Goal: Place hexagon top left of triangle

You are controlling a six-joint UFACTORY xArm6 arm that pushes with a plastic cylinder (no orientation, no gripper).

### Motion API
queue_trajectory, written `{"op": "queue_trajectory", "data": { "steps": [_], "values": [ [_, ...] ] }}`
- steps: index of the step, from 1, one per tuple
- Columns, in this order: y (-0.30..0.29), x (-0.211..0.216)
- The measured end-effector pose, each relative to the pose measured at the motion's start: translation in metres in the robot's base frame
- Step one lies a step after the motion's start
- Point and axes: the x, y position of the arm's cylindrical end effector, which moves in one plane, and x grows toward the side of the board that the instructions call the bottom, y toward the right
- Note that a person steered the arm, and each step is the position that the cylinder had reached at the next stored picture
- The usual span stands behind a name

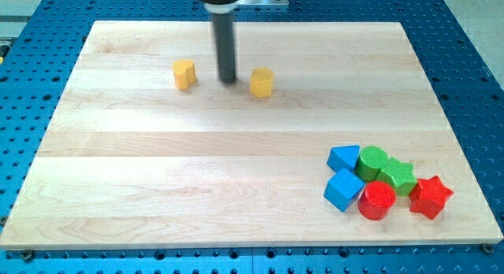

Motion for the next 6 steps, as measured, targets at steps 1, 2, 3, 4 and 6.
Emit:
{"op": "queue_trajectory", "data": {
  "steps": [1,2,3,4,6],
  "values": [
    [0.054,0.067],
    [0.077,0.100],
    [0.060,0.055],
    [0.101,0.032],
    [0.132,0.104]
  ]
}}
